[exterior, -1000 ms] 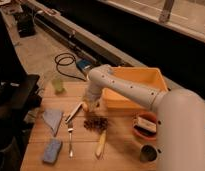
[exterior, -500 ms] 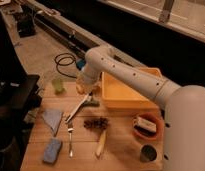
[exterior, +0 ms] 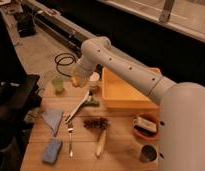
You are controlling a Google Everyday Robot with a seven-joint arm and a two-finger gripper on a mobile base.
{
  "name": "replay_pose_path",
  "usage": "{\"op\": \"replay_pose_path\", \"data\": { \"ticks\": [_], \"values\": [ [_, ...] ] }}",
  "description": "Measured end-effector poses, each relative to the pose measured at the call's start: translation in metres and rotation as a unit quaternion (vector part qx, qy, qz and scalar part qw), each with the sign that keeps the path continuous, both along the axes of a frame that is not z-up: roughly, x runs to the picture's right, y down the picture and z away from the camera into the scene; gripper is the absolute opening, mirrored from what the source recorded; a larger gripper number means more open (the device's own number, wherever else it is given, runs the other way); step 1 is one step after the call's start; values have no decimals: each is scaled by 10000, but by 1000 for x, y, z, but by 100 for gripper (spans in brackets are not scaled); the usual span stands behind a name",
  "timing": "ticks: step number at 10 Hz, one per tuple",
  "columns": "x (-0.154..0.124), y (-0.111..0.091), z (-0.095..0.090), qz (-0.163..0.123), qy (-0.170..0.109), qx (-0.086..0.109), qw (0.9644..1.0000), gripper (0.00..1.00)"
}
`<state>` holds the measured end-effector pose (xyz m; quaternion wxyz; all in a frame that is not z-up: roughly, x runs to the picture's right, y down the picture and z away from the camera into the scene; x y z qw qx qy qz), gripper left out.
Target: Place apple in plastic cup
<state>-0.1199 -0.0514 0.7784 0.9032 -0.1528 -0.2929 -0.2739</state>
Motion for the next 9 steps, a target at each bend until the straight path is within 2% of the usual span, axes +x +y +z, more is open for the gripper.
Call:
{"op": "replay_pose_path", "data": {
  "ticks": [2,4,6,9],
  "values": [
    [2,0,1,-11,45,18,10000,18],
    [-7,-11,8,-114,68,164,9998,18],
    [-30,-30,30,-314,0,266,9992,18],
    [-83,-45,69,-536,-237,361,9976,18]
  ]
}}
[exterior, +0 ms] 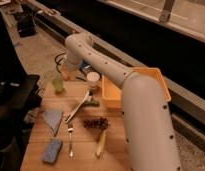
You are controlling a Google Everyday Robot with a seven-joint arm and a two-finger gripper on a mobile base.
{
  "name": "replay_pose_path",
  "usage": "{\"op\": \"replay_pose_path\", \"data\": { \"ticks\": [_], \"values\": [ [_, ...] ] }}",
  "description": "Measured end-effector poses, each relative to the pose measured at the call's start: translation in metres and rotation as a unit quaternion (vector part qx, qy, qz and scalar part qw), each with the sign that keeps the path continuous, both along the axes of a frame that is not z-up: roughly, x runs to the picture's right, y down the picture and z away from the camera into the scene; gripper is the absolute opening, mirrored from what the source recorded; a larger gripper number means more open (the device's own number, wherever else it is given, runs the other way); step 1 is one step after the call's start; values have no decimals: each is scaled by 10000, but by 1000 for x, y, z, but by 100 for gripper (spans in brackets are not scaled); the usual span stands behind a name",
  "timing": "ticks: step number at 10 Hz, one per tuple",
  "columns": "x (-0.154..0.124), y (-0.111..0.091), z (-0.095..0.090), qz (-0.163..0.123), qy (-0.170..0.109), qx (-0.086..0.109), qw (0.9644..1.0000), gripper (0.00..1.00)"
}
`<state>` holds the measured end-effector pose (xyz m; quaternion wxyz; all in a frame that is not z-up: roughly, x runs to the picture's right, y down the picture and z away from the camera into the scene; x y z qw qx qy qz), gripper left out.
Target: Place apple in plastic cup
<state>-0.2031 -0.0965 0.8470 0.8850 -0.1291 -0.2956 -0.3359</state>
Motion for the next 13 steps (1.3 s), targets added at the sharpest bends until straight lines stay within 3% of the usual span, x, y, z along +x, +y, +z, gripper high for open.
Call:
{"op": "replay_pose_path", "data": {
  "ticks": [2,3,6,9,13],
  "values": [
    [-21,-5,15,-40,-168,34,9998,18],
    [-37,-6,27,56,-301,151,9994,18],
    [-42,-9,36,286,-453,378,9978,18],
    [-42,-9,38,326,-480,389,9976,18],
    [-53,-3,57,507,-698,486,9951,18]
  ]
}}
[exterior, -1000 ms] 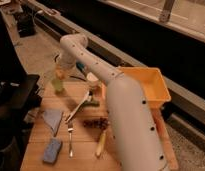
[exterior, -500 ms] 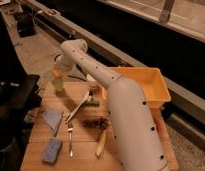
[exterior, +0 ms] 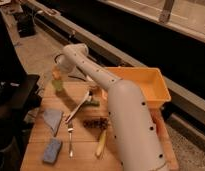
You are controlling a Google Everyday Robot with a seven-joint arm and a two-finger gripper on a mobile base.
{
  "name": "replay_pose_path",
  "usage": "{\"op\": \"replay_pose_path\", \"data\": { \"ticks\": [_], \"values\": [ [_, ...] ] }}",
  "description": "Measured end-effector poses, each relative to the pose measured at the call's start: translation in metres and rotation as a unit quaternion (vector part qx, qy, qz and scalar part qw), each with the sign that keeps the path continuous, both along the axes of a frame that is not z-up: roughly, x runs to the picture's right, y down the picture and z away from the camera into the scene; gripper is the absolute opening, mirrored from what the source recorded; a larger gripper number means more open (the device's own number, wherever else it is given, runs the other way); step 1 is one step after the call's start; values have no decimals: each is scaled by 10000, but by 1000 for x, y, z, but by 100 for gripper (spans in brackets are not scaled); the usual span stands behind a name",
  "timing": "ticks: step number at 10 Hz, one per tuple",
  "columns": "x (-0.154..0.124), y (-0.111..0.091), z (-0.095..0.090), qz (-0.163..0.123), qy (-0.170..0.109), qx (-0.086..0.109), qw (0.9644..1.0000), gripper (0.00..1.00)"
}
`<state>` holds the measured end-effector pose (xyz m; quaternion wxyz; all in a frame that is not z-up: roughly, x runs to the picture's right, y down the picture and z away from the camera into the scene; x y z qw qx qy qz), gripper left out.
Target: Place apple in plastic cup
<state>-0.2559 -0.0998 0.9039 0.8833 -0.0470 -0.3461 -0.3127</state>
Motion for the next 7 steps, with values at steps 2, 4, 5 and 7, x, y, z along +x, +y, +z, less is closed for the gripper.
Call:
{"op": "replay_pose_path", "data": {
  "ticks": [2,4,5,7],
  "values": [
    [-1,0,4,104,-77,14,9999,18],
    [-6,4,11,152,-157,-44,9998,18],
    [-9,8,15,159,-203,-99,9996,21],
    [-19,14,23,142,-300,-218,9992,42]
  ]
}}
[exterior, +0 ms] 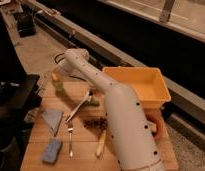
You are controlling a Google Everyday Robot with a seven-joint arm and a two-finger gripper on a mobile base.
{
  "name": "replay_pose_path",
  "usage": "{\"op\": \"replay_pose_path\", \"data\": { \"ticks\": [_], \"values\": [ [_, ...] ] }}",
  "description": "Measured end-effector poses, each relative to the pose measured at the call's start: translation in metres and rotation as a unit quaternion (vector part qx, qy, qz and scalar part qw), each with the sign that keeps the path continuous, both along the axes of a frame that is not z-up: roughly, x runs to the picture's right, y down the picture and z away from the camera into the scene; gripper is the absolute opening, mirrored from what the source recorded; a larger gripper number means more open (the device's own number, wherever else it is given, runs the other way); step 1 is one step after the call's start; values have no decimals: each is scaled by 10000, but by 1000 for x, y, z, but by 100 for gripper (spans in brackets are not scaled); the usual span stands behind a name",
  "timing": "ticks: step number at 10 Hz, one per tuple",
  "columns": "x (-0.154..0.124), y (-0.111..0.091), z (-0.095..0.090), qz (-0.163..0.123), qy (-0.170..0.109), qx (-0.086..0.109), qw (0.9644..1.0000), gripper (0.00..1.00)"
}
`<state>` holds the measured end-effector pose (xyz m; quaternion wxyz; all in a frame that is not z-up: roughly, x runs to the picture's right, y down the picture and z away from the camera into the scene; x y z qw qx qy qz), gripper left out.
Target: Place apple in plastic cup
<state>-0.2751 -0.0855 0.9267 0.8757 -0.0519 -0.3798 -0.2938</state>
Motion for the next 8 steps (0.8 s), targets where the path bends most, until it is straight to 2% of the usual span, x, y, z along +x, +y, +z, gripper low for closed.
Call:
{"op": "replay_pose_path", "data": {
  "ticks": [3,8],
  "values": [
    [-8,5,5,-48,-62,-88,9999,68],
    [-8,4,5,-93,-23,-96,9999,69]
  ]
}}
